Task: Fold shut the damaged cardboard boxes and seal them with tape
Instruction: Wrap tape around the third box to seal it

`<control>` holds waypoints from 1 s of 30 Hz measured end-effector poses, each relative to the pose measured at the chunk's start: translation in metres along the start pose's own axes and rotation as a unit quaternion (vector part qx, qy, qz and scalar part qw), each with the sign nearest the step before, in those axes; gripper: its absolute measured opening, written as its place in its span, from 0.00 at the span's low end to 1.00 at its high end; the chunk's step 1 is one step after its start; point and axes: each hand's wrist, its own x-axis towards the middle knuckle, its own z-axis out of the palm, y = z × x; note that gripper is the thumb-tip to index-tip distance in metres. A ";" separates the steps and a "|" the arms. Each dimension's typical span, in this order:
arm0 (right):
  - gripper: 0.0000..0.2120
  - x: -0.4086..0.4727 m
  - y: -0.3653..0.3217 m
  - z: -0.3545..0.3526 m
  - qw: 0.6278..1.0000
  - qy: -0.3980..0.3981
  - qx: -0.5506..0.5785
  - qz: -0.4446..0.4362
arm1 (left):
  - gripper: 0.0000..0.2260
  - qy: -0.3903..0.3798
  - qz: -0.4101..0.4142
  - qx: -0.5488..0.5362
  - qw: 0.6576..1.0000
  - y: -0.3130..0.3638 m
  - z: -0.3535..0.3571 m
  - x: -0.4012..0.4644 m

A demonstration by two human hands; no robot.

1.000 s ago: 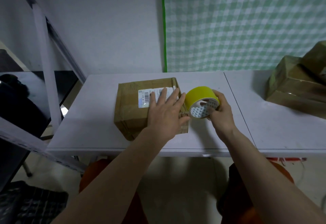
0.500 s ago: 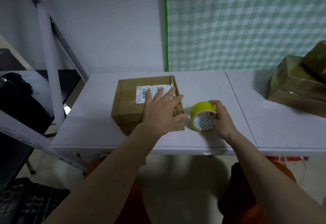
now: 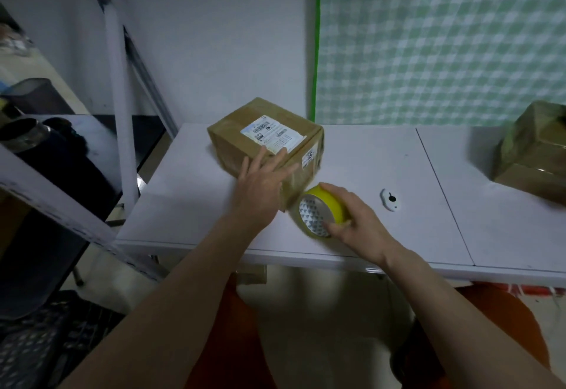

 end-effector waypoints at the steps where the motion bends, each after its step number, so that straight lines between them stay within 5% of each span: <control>1: 0.32 0.000 -0.002 0.001 1.000 0.002 0.003 -0.008 | 0.25 0.019 0.013 -0.034 0.999 -0.004 0.002 0.000; 13: 0.31 0.013 -0.027 0.021 0.997 -0.022 -0.073 0.009 | 0.22 0.080 -0.024 -0.159 0.984 -0.022 0.017 0.005; 19: 0.26 0.004 -0.017 0.026 0.999 -0.046 0.002 0.025 | 0.24 0.128 -0.040 -0.185 0.974 -0.009 0.030 -0.004; 24: 0.22 0.004 -0.008 0.009 0.994 0.081 0.042 0.053 | 0.18 0.183 -0.087 -0.230 0.952 0.012 0.042 -0.018; 27: 0.20 0.012 0.017 -0.010 0.972 0.181 -0.078 0.127 | 0.19 0.199 -0.161 -0.309 0.916 0.037 0.045 -0.028; 30: 0.19 0.019 0.041 -0.029 0.939 0.200 -0.180 0.214 | 0.23 0.189 -0.309 -0.453 0.815 0.057 0.039 -0.029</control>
